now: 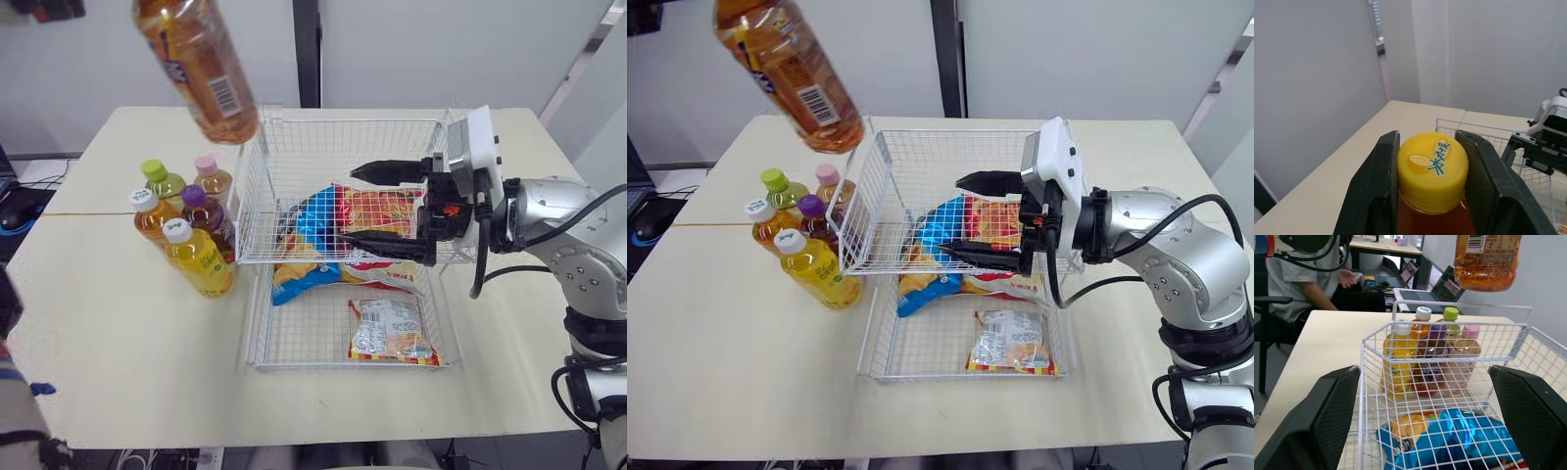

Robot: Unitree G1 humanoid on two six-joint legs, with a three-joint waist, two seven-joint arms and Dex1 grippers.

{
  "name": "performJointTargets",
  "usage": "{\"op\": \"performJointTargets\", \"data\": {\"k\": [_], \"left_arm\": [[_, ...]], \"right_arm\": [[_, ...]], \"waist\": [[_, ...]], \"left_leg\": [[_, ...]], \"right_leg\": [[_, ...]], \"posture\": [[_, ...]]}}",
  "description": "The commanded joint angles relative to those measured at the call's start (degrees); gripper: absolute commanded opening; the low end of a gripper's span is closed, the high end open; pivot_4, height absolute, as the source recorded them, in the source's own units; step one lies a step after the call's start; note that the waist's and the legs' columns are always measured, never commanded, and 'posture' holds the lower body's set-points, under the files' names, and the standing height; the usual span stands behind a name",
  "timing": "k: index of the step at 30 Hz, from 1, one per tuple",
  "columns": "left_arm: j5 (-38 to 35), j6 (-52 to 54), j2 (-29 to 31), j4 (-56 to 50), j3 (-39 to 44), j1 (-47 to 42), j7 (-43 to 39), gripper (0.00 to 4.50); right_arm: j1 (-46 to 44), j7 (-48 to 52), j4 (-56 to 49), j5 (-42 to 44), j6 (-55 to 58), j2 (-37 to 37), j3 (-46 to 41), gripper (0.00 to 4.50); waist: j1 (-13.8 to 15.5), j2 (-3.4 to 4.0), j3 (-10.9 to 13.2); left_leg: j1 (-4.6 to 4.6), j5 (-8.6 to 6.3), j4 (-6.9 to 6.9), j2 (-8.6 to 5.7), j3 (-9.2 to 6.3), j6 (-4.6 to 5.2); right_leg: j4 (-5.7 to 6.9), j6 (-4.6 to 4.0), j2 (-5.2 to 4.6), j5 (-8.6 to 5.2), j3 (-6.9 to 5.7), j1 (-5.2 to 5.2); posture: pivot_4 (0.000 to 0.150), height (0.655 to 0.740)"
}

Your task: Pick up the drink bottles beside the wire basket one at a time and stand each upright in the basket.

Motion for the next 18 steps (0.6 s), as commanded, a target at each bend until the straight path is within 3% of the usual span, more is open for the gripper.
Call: {"op": "performJointTargets", "data": {"k": [1,7,15,18], "left_arm": [[2.60,-2.02,-3.01,3.31,0.38,-4.84,-3.35,1.37],[5.94,-4.99,-11.91,7.04,-0.86,-7.47,-6.23,1.37],[8.87,-9.32,-23.63,10.38,0.35,-9.51,-4.18,1.37],[10.08,-11.65,-26.83,11.04,0.01,-9.12,-4.33,1.37]], "right_arm": [[-0.75,-0.68,-2.42,1.05,0.05,-1.15,-2.98,4.50],[-1.04,-1.64,-3.34,1.56,0.61,-1.86,-4.30,4.50],[-1.26,-4.01,-2.27,-1.26,0.61,-4.14,-5.22,4.50],[-3.01,-4.41,-1.45,2.22,2.50,-6.31,-9.55,4.50]], "waist": [[-0.39,0.01,0.00],[-0.38,0.01,0.01],[-0.14,0.01,0.01],[-0.17,0.02,0.02]], "left_leg": [[0.01,0.03,0.00,0.00,0.01,-0.05],[-0.03,0.04,0.00,-0.02,0.02,-0.08],[-0.08,0.05,0.06,-0.07,0.03,-0.09],[-0.07,0.05,0.05,-0.07,0.04,-0.09]], "right_leg": [[0.01,0.00,-0.01,0.00,0.02,-0.01],[0.00,0.00,-0.04,0.00,0.04,-0.04],[0.01,0.00,-0.11,0.00,0.04,-0.04],[0.01,0.00,-0.11,0.00,0.05,-0.04]], "posture": [[0.150,0.7400],[0.150,0.7400],[0.150,0.7400],[0.150,0.7400]]}}
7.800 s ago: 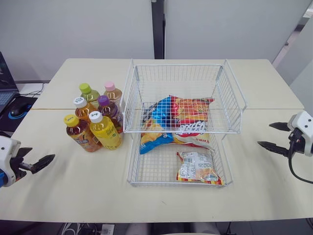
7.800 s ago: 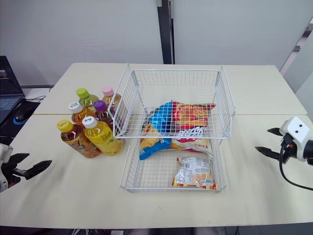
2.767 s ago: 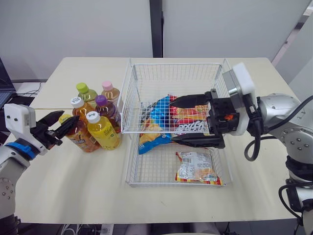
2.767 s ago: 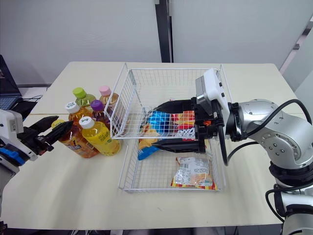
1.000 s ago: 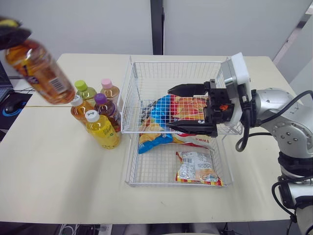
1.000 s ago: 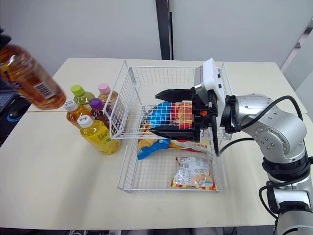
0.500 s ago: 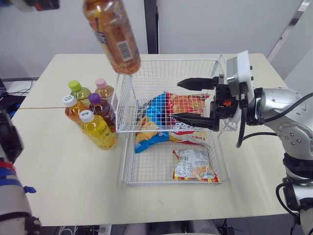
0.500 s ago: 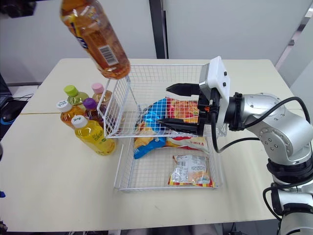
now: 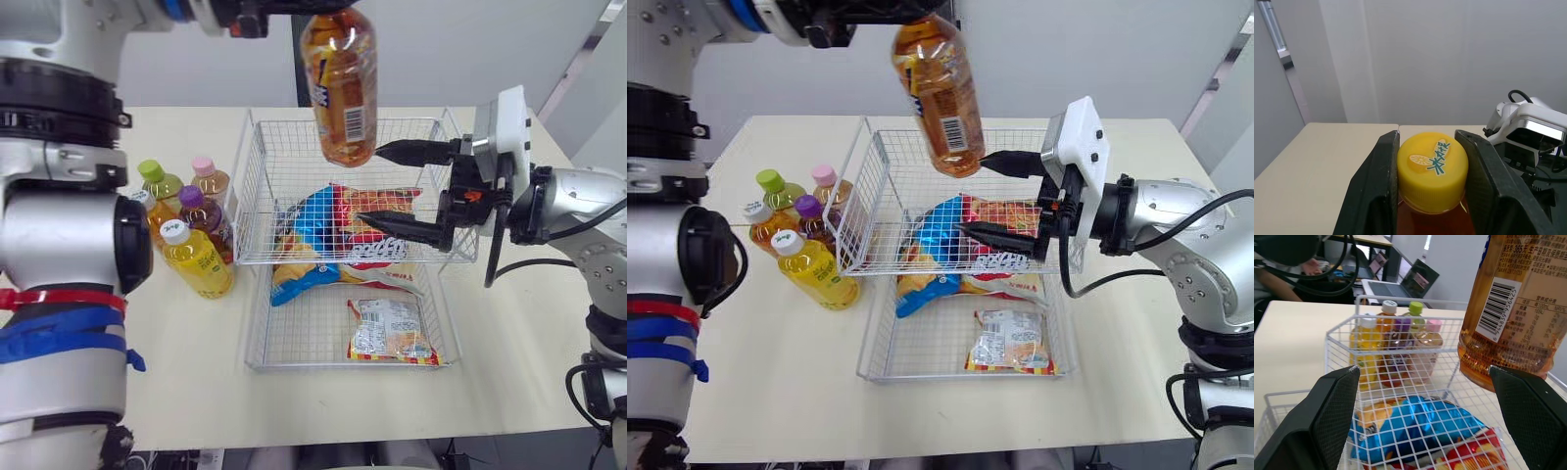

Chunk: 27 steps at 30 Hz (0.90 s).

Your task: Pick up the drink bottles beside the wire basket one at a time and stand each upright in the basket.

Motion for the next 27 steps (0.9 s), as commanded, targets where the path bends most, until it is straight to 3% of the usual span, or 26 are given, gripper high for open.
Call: {"op": "performJointTargets", "data": {"k": [1,3,9,15,27], "left_arm": [[0.88,-3.47,-1.75,0.13,2.23,-2.53,-0.21,1.37],[2.05,-5.12,-2.52,1.55,2.20,-2.69,-0.78,1.37],[4.97,-9.66,-4.48,6.42,2.14,-3.51,-1.86,1.37],[7.51,-14.53,-6.95,11.54,2.33,-4.20,-2.10,1.37],[13.36,-22.35,-15.68,18.83,2.06,-5.43,3.67,1.37]], "right_arm": [[-4.84,0.62,0.13,6.47,3.79,-5.81,-9.63,4.50],[-6.84,1.80,1.16,10.98,6.84,-10.34,-14.47,4.50],[-5.58,0.81,1.94,20.00,13.28,-17.17,-21.20,4.50],[1.46,0.15,0.41,22.45,16.07,-23.29,-27.35,4.50],[13.13,-0.09,-3.64,22.28,11.80,-23.41,-31.79,4.50]], "waist": [[0.02,0.16,0.11],[0.20,0.65,0.42],[0.03,0.64,0.41],[0.36,0.64,0.41],[1.13,0.61,0.43]], "left_leg": [[0.00,0.00,0.00,0.00,0.00,0.00],[-0.09,0.00,0.07,-0.08,0.04,0.01],[-0.11,-0.06,-0.05,-0.02,0.05,0.18],[-0.15,-0.07,0.08,-0.16,0.20,0.24],[-0.22,-0.05,0.26,-0.18,0.23,0.29]], "right_leg": [[0.01,0.00,-0.01,0.00,0.00,0.00],[0.00,0.01,-0.07,0.01,0.00,-0.02],[0.00,0.01,-0.17,0.01,-0.06,-0.05],[0.02,0.06,-0.19,0.03,0.03,-0.04],[0.10,0.11,-0.20,0.06,0.01,-0.04]], "posture": [[0.150,0.7400],[0.150,0.7400],[0.150,0.7400],[0.150,0.7400],[0.150,0.7400]]}}
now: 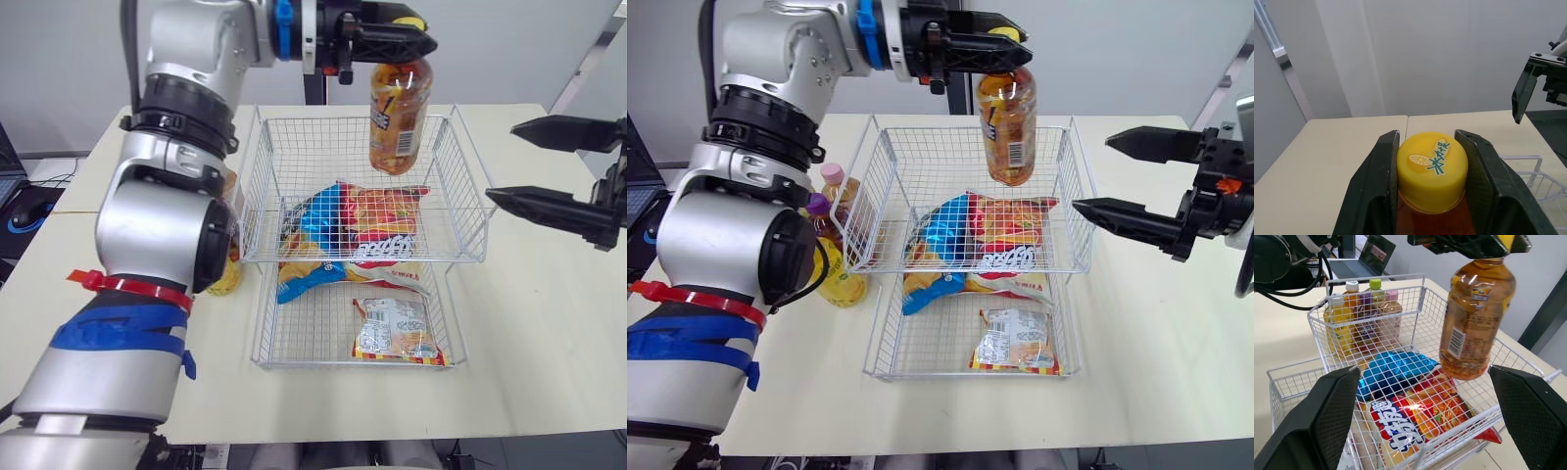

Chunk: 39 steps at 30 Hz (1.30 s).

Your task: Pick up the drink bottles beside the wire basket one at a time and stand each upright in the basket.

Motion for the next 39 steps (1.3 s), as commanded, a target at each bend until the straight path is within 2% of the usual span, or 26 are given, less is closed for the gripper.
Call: {"op": "performJointTargets", "data": {"k": [1,12,21,23,31,39], "left_arm": [[1.07,-2.62,-1.45,1.13,1.82,-3.26,2.35,1.37],[5.07,-7.70,-6.89,13.44,3.97,-7.49,9.93,1.37],[7.09,-8.54,-8.12,16.55,5.74,-8.48,11.51,1.37],[7.88,-8.72,-7.88,16.70,5.56,-8.76,10.88,2.10],[7.75,-6.41,-4.66,15.22,7.04,-10.62,6.15,4.46],[6.73,1.61,2.15,8.25,7.57,-9.53,-1.65,4.46]], "right_arm": [[0.12,-1.07,-0.98,1.04,-2.06,0.09,-2.24,4.50],[0.91,-3.67,-1.42,1.92,-3.08,0.40,-1.19,4.50],[1.41,-5.25,-1.96,3.01,-3.27,0.06,-1.25,4.50],[1.59,-5.46,-2.05,3.16,-3.34,0.05,-1.28,4.50],[1.49,-5.82,-1.79,2.89,-4.06,-0.09,-0.93,4.50],[1.79,-4.72,-1.18,-4.14,-8.67,-0.39,0.82,4.50]], "waist": [[0.01,-0.01,0.01],[0.27,-0.04,0.02],[0.32,-0.04,0.02],[0.33,-0.04,0.02],[0.22,-0.04,0.02],[0.11,-0.03,0.02]], "left_leg": [[0.00,0.00,0.05,0.00,0.01,0.00],[-0.08,-0.03,0.42,-0.08,-0.01,0.05],[-0.03,0.00,0.48,-0.11,-0.09,0.09],[-0.02,0.01,0.49,-0.11,-0.11,0.10],[-0.02,0.01,0.48,-0.11,-0.10,0.11],[0.00,0.02,0.49,-0.12,-0.11,0.11]], "right_leg": [[0.04,0.00,0.01,0.00,-0.01,0.00],[0.34,0.07,0.00,0.01,0.00,0.00],[0.56,0.09,-0.01,0.00,0.02,0.00],[0.58,0.09,-0.01,0.00,0.00,0.00],[0.60,0.09,0.00,0.00,0.01,0.00],[0.63,0.11,0.00,-0.02,0.02,-0.01]], "posture": [[0.150,0.7400],[0.150,0.7400],[0.150,0.7400],[0.150,0.7400],[0.150,0.7400],[0.150,0.7400]]}}
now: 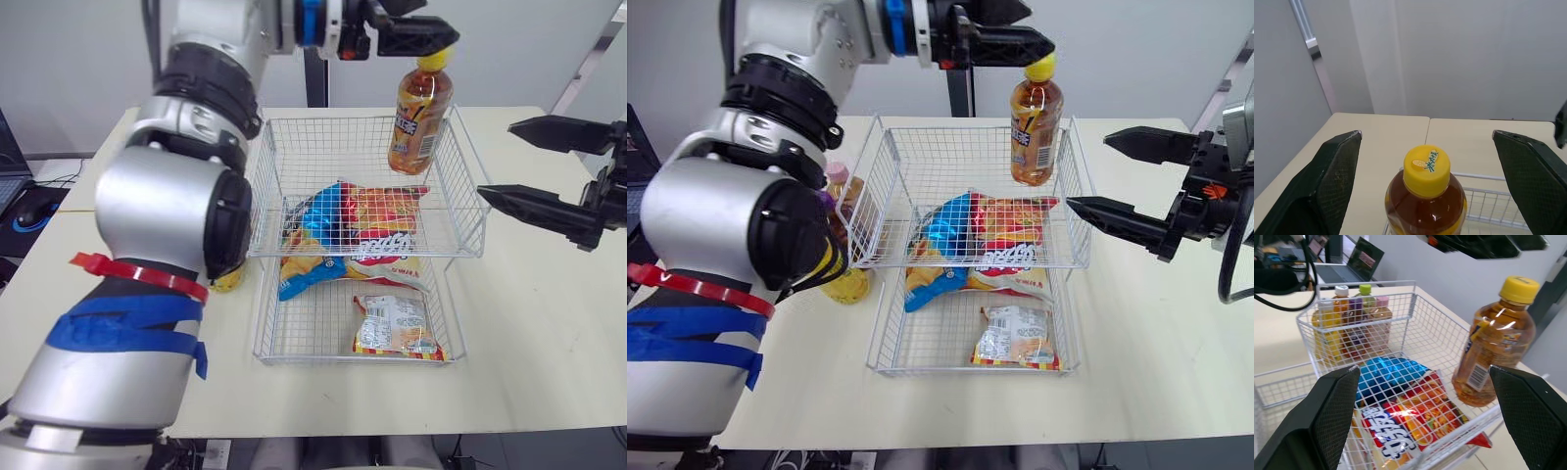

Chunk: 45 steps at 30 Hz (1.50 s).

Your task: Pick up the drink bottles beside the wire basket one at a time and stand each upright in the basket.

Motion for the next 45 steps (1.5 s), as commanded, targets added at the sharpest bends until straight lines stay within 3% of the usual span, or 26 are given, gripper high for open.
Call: {"op": "performJointTargets", "data": {"k": [1,3,8,12,20,24,33,39,45], "left_arm": [[-1.70,4.47,3.75,-6.36,0.83,-0.42,-3.83,4.46],[-2.53,7.79,5.24,-9.22,0.96,0.40,-5.53,4.46],[-8.03,21.03,13.54,-29.30,1.24,9.45,-10.44,4.46],[-13.48,29.09,17.12,-44.04,6.12,17.70,-3.61,4.46],[-18.41,31.64,24.57,-66.69,20.14,37.05,13.64,4.46],[-19.41,34.52,28.68,-72.18,28.64,44.71,22.87,4.46],[-22.24,35.42,37.01,-78.76,45.61,72.81,23.70,4.46],[-22.95,32.39,36.33,-77.46,53.22,89.00,22.30,4.46],[-23.68,27.34,32.16,-78.72,50.01,93.35,25.83,4.46]], "right_arm": [[-0.61,0.52,0.08,-3.44,-4.12,-0.49,0.04,4.50],[-0.54,0.78,0.26,-4.46,-5.31,-0.14,0.38,4.50],[-0.79,0.87,1.14,-11.09,-11.60,1.80,3.18,4.50],[-0.76,1.76,1.41,-13.37,-14.28,3.42,4.69,4.50],[-1.28,6.06,2.12,-11.91,-15.70,4.83,6.94,4.50],[-3.26,7.26,2.39,-10.41,-15.33,6.29,9.66,4.50],[-8.90,9.46,3.19,-10.12,-15.04,10.73,17.42,4.50],[-12.45,10.92,3.67,-8.09,-12.17,12.48,20.91,4.50],[-14.17,12.15,3.58,-7.69,-10.73,13.99,22.51,4.50]], "waist": [[-0.16,0.00,0.00],[-0.21,0.01,0.00],[-1.17,0.02,-0.01],[-1.25,0.02,-0.01],[-1.32,0.04,-0.03],[-1.24,0.04,-0.03],[-0.98,0.03,-0.04],[-0.19,-0.02,-0.06],[0.68,-0.05,-0.08]], "left_leg": [[0.00,0.00,0.00,0.01,0.00,0.00],[0.01,0.00,0.00,0.01,-0.02,-0.01],[0.05,0.03,0.00,0.05,-0.04,-0.05],[0.06,0.04,0.04,0.10,-0.12,-0.08],[0.17,0.06,0.06,0.19,-0.09,-0.10],[0.20,0.04,0.08,0.17,-0.08,-0.07],[0.43,0.04,0.01,0.24,-0.02,-0.07],[0.45,0.03,-0.02,0.27,-0.04,-0.07],[0.46,0.03,-0.02,0.26,-0.12,-0.07]], "right_leg": [[0.00,0.00,0.00,0.00,0.00,0.00],[0.01,0.01,0.01,-0.01,-0.01,-0.01],[0.05,0.01,0.02,-0.01,0.03,0.00],[0.06,0.00,0.03,-0.01,0.03,0.01],[0.11,-0.03,-0.13,0.01,0.08,0.05],[0.10,-0.03,-0.14,0.01,0.09,0.10],[0.11,-0.08,-0.14,0.04,0.10,0.24],[0.06,-0.11,-0.16,0.05,0.09,0.24],[0.02,-0.14,-0.22,0.07,0.12,0.29]], "posture": [[0.150,0.7400],[0.150,0.7400],[0.150,0.7400],[0.150,0.7400],[0.150,0.7400],[0.150,0.7400],[0.150,0.7400],[0.150,0.7400],[0.150,0.7400]]}}
